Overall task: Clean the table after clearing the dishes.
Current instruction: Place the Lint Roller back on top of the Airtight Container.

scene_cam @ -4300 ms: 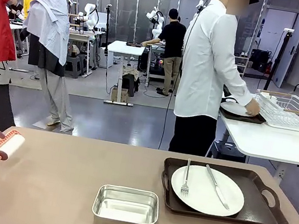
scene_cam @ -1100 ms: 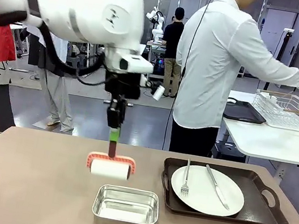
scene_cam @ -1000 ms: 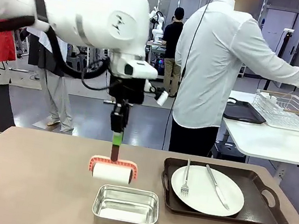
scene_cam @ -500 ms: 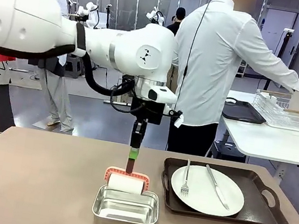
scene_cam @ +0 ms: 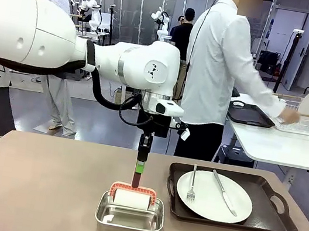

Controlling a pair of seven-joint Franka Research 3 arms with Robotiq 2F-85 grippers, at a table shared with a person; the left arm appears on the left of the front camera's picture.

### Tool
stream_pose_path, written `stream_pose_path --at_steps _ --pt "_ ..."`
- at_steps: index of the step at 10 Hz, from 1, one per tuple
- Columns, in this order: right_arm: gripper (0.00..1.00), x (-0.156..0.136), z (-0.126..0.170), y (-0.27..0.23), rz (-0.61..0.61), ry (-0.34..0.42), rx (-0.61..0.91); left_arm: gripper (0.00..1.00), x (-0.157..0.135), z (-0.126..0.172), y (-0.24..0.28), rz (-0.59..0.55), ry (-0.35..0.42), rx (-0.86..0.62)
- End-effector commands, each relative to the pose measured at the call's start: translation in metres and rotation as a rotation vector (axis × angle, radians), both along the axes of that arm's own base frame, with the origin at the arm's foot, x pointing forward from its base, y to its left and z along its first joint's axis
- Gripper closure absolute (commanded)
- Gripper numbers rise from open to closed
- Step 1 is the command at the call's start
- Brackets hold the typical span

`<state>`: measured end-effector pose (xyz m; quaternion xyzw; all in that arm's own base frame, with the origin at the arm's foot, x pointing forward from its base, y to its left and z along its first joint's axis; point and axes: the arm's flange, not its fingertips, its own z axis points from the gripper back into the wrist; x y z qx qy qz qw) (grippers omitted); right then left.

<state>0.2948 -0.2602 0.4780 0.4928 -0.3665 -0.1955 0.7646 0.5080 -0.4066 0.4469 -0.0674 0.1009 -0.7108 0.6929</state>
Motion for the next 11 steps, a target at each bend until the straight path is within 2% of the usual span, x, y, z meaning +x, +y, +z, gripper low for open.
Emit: stream_pose_path --at_steps 1,3,6,7,8,9,10,11 --pt "0.00 -0.001 0.000 0.001 0.000 -0.031 -0.004 0.78 0.011 -0.012 0.008 0.039 0.040 0.006" --pt "0.00 -0.001 0.000 0.001 0.000 -0.031 -0.004 0.78 0.021 -0.032 0.019 0.040 0.069 -0.011" --pt "0.00 -0.001 0.000 0.001 0.000 -0.031 -0.004 0.78 0.026 -0.043 0.024 -0.005 0.067 -0.007" --pt "0.00 -0.001 0.000 0.001 0.000 -0.031 -0.004 0.68 0.026 -0.041 0.024 -0.028 0.063 -0.025" --pt "0.00 -0.001 0.000 0.001 0.000 -0.031 -0.004 0.40 0.027 -0.038 0.026 -0.028 0.055 -0.029" --pt "0.00 -0.001 0.000 0.001 0.000 -0.031 -0.004 0.30 0.027 -0.037 0.027 -0.023 0.059 -0.040" --pt "0.00 -0.001 0.000 0.001 0.000 -0.031 -0.004 0.03 0.027 -0.036 0.028 -0.018 0.062 -0.047" --pt "0.00 -0.001 0.000 0.001 0.000 -0.031 -0.004 0.00 0.029 -0.037 0.032 -0.018 0.063 -0.049"
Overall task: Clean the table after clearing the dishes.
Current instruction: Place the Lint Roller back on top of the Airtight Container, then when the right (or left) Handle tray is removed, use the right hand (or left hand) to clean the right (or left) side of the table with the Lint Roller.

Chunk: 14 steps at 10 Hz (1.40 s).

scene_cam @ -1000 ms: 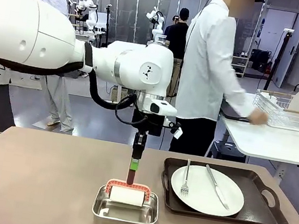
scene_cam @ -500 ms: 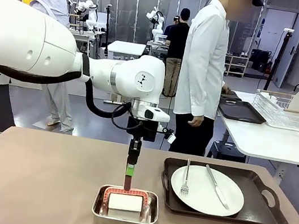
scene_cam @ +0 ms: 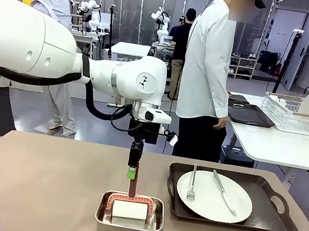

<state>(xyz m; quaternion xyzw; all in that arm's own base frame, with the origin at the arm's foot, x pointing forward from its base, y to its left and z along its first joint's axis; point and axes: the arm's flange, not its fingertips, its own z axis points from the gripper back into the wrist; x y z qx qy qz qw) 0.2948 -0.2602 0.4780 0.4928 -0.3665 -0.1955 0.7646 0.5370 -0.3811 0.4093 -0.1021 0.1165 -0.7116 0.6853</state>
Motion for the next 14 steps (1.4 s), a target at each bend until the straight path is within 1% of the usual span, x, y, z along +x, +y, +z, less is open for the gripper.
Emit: stream_pose_path --at_steps 1,7,8,9,14 --pt "0.00 -0.001 0.000 0.001 0.000 -0.031 -0.004 0.00 0.000 0.001 0.008 -0.002 -0.008 -0.026" --pt "0.00 -0.001 0.000 0.001 0.000 -0.031 -0.004 0.00 0.002 0.008 0.016 0.016 -0.025 -0.069" --pt "0.00 -0.001 0.000 0.001 0.000 -0.031 -0.004 0.00 -0.001 0.008 0.020 -0.056 -0.045 -0.073" --pt "0.00 -0.001 0.000 0.001 0.000 -0.031 -0.004 0.00 0.008 0.005 0.007 0.023 -0.018 -0.021" --pt "0.00 -0.001 0.000 0.001 0.000 -0.031 -0.004 0.00 0.008 0.005 0.007 0.023 -0.018 -0.021"
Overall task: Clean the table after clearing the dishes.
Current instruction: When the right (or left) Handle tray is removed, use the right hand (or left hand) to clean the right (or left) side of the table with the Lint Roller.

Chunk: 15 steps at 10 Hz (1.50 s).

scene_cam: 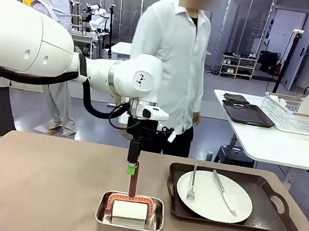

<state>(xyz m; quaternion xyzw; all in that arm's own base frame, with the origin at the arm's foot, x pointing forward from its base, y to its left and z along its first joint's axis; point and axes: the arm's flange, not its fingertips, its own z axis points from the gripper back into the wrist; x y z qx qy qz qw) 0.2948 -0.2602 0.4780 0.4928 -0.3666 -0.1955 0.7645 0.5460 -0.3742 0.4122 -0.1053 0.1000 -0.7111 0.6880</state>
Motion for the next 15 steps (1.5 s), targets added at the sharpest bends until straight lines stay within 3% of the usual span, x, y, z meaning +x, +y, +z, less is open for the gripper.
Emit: stream_pose_path --at_steps 1,4,7,9,11,15 --pt "0.00 -0.001 0.000 0.001 0.000 -0.031 -0.004 0.00 -0.001 0.002 0.000 0.014 0.001 0.006" --pt "0.00 -0.001 0.000 0.001 0.000 -0.031 -0.004 0.00 0.000 0.000 0.000 0.000 0.000 0.000" --pt "0.00 -0.001 0.000 0.001 0.000 -0.031 -0.004 0.00 0.017 0.057 0.094 0.317 0.178 -0.329" --pt "0.00 -0.001 0.000 0.001 0.000 -0.031 -0.004 0.00 -0.001 0.086 0.185 0.498 0.174 -0.523" --pt "0.00 -0.001 0.000 0.001 0.000 -0.031 -0.004 0.00 -0.029 0.098 0.291 0.773 0.130 -0.656" --pt "0.00 -0.001 0.000 0.001 0.000 -0.031 -0.004 0.00 -0.115 0.085 0.503 1.269 0.031 -0.900"
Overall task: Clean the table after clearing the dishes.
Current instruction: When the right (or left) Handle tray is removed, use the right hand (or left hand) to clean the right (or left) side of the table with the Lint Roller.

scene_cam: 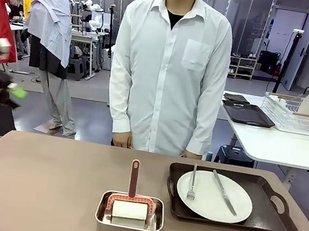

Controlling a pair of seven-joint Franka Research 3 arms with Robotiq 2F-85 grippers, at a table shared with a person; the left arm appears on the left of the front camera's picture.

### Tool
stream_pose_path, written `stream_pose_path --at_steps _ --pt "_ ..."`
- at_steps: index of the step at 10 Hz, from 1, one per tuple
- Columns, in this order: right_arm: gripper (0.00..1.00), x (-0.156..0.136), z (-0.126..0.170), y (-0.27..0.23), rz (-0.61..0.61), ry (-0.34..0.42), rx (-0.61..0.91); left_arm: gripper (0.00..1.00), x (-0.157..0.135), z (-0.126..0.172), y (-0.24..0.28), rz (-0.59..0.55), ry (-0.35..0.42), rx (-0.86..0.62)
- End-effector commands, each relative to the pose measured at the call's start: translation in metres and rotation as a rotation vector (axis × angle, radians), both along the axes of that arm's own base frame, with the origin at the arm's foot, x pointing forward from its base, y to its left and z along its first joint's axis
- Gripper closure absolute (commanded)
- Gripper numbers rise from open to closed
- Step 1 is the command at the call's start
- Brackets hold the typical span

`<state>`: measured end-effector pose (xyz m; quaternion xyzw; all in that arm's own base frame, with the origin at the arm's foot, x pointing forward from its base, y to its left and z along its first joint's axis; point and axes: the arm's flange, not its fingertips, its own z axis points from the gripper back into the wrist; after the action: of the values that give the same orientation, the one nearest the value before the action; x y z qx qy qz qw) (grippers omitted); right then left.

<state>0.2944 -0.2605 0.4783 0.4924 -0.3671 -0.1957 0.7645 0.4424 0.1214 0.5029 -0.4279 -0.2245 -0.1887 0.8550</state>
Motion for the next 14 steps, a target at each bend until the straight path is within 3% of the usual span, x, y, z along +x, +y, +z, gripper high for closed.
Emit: stream_pose_path --at_steps 1,3,4,5,6,7,14 --pt "0.00 -0.001 0.000 0.001 0.001 -0.031 -0.003 0.00 -0.035 -0.015 0.045 0.218 -0.016 -0.063" --pt "0.00 -0.001 0.000 0.001 0.001 -0.031 -0.003 0.00 -0.094 -0.042 0.113 0.413 -0.010 -0.180" --pt "0.00 -0.001 0.000 0.001 0.001 -0.031 -0.003 0.00 -0.117 -0.057 0.129 0.458 0.003 -0.203" --pt "0.00 -0.001 0.000 0.001 0.001 -0.031 -0.003 0.00 -0.129 -0.064 0.139 0.521 -0.035 -0.198" --pt "0.00 -0.001 0.000 0.001 0.001 -0.031 -0.003 0.00 -0.134 -0.068 0.143 0.550 -0.071 -0.202" --pt "0.00 -0.001 0.000 0.001 0.001 -0.031 -0.003 0.00 -0.126 -0.062 0.149 0.464 0.034 -0.187" --pt "0.00 -0.001 0.000 0.001 0.001 -0.031 -0.003 0.00 -0.126 -0.062 0.149 0.464 0.034 -0.187"
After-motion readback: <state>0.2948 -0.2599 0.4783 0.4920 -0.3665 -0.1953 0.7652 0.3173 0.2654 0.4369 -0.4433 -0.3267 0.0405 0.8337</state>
